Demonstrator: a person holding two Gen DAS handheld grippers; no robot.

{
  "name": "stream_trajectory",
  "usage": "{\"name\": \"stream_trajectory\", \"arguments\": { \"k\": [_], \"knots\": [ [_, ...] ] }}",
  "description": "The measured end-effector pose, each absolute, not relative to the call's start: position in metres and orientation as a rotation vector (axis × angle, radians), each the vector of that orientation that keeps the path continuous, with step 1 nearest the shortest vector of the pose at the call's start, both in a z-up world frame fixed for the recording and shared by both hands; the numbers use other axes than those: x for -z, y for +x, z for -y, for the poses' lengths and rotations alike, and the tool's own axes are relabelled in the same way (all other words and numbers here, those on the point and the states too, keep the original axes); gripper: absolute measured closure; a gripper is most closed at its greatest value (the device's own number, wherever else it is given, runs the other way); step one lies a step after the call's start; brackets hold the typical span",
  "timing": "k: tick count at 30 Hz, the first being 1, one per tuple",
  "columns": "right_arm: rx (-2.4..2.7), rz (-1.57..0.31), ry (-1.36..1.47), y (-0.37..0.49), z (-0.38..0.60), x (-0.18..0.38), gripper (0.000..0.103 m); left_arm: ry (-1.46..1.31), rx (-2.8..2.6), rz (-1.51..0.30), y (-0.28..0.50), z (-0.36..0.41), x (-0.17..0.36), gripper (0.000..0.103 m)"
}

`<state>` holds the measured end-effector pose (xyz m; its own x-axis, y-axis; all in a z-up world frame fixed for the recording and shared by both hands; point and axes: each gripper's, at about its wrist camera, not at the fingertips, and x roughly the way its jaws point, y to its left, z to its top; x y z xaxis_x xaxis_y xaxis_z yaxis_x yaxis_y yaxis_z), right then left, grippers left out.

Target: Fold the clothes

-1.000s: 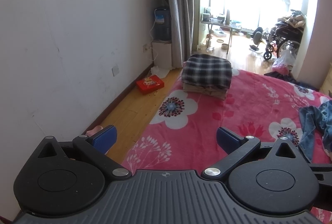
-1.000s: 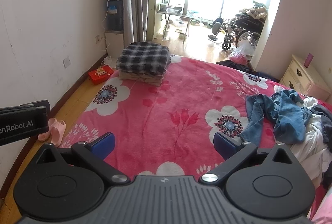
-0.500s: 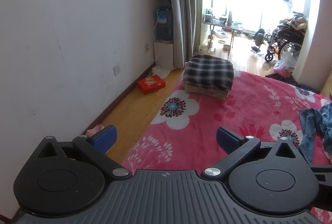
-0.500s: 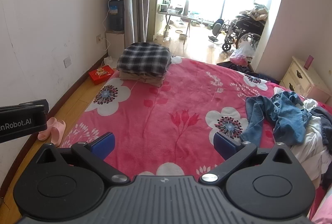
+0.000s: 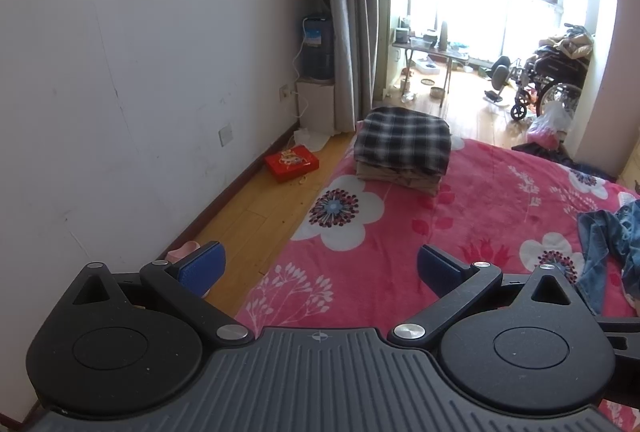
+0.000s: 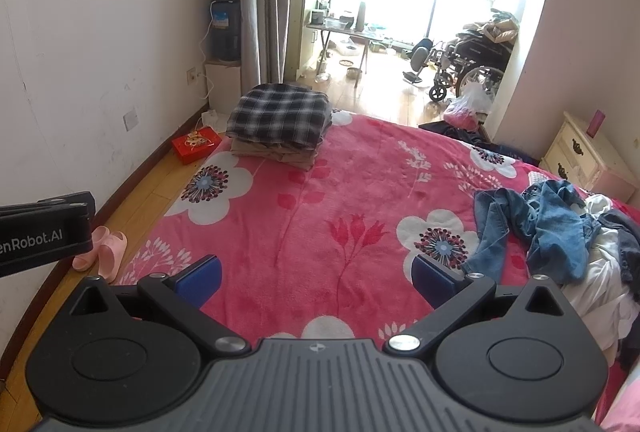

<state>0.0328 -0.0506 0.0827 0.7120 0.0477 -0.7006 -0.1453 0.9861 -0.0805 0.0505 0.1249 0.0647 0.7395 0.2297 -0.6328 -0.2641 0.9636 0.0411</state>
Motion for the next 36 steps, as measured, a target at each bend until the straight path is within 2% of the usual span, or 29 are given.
{"name": "stream_trajectory", "arguments": {
  "k": [36],
  "knots": [
    [-0.108,-0.778,-0.139,0.0347,0.0479,-0.0811,0.0,-0.056,-0.271,-0.694,0.0498,-0.1285,-0.0638,0.0]
  ]
}}
